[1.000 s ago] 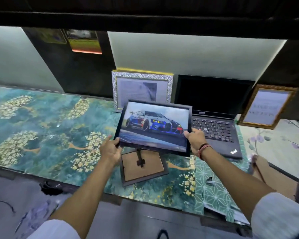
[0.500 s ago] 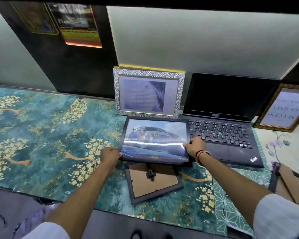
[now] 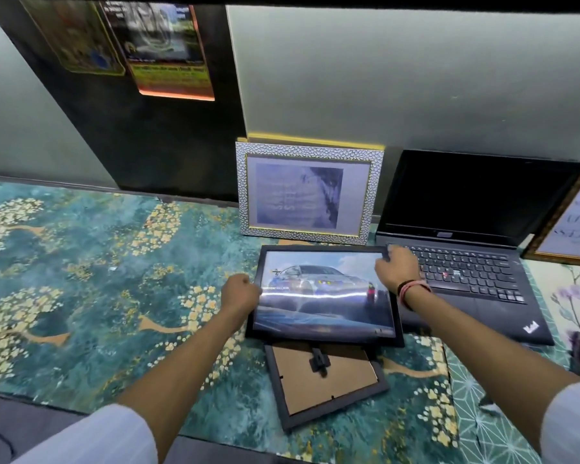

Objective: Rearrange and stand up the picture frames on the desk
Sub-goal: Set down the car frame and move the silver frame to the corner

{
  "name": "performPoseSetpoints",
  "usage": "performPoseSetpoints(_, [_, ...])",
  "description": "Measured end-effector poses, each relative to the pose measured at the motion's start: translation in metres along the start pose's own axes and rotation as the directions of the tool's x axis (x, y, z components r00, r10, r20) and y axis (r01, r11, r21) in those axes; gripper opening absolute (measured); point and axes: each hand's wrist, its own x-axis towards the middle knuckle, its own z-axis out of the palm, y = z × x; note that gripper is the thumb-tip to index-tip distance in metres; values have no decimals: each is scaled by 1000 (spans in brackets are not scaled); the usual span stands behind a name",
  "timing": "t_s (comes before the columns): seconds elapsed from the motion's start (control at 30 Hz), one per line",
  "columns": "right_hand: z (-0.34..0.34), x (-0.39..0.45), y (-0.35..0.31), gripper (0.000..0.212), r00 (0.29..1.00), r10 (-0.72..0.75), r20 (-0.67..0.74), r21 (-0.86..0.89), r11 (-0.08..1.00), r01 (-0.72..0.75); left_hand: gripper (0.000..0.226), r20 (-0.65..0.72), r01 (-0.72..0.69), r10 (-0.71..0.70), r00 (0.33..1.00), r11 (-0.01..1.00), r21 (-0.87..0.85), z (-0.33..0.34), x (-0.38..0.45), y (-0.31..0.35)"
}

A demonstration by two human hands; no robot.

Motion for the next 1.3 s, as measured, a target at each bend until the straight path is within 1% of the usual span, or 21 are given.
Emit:
performPoseSetpoints(0.07, [-6, 19, -22, 8, 999, -49, 14, 106, 993, 47, 15, 38, -42, 48, 998, 989, -141, -2, 21, 24])
performPoseSetpoints(0.1, [-9, 27, -32, 6, 997, -74, 12, 125, 990, 72, 31, 50, -45, 57, 997, 975, -216, -2, 35, 35])
performPoseSetpoints(0.13, [-10, 35, -41, 19, 996, -83, 12, 161, 984, 80, 42, 56, -37, 54, 997, 961, -273, -5, 43, 49])
performPoseSetpoints(0.2, [-13, 46, -59, 33, 997, -61, 48, 286, 957, 44, 37, 55, -52, 77, 996, 931, -360, -9, 61, 77])
performPoseSetpoints(0.27, [-10, 64, -66, 35, 997, -23, 73, 381, 925, -6, 42, 45, -83, 110, 993, 915, -394, -13, 78, 97])
performPoseSetpoints(0.33, [2, 97, -51, 32, 997, 1, 76, 427, 904, -34, 62, 52, -93, 127, 991, 899, -427, -17, 85, 116])
performPoseSetpoints(0.4, [14, 122, -44, 25, 996, 4, 89, 451, 892, -44, 74, 73, -73, 115, 991, 902, -426, -20, 95, 126])
performPoseSetpoints(0.5, [-5, 96, -72, 18, 995, 20, 97, 534, 843, -69, 87, 110, -32, 88, 990, 902, -431, -24, 109, 129])
performPoseSetpoints(0.53, [-4, 96, -74, 20, 994, 35, 108, 550, 830, -89, 88, 112, -33, 88, 990, 905, -424, -23, 114, 126])
performPoseSetpoints(0.63, [-2, 96, -74, 15, 996, 59, 72, 621, 779, -91, 84, 99, -31, 86, 991, 887, -461, -23, 124, 118])
performPoseSetpoints(0.73, [-7, 82, -83, 42, 996, 84, 37, 686, 723, -86, 71, 74, -42, 91, 993, 863, -503, -25, 128, 106])
performPoseSetpoints(0.8, [-10, 78, -85, 37, 999, 36, -20, 706, 708, -11, 65, 22, -67, 95, 995, 833, -549, -30, 127, 101])
performPoseSetpoints(0.87, [-19, 70, -93, 35, 998, 10, -56, 729, 684, 34, 70, -40, -84, 75, 996, 809, -582, -39, 122, 101])
performPoseSetpoints(0.97, [-29, 71, -96, 49, 999, 12, -52, 786, 618, 33, 67, -95, -126, 85, 992, 770, -626, -48, 118, 101])
performPoseSetpoints(1.03, [-30, 80, -88, 67, 999, 12, -46, 811, 585, 30, 58, -81, -127, 98, 992, 755, -644, -54, 109, 105])
performPoseSetpoints(1.1, [-35, 79, -79, 74, 999, 35, -19, 825, 565, -4, 36, -63, -130, 119, 991, 729, -672, -55, 100, 100])
performPoseSetpoints(1.13, [-38, 72, -75, 66, 999, 53, -1, 841, 540, -27, 20, -50, -132, 133, 990, 728, -672, -54, 96, 97])
performPoseSetpoints(1.17, [-41, 60, -70, 50, 996, 93, 1, 856, 514, -49, 12, -50, -139, 143, 988, 727, -672, -53, 89, 93])
performPoseSetpoints(1.2, [-37, 57, -55, 37, 990, 143, 13, 874, 479, -80, 12, -74, -156, 143, 987, 730, -666, -50, 83, 88])
performPoseSetpoints(1.27, [-28, 41, -25, 30, 972, 236, 19, 891, 436, -123, 25, -106, -142, 95, 990, 720, -679, -37, 69, 74])
performPoseSetpoints(1.3, [-27, 26, -16, 32, 958, 287, 19, 899, 414, -142, 42, -85, -90, 42, 996, 698, -710, -26, 60, 65])
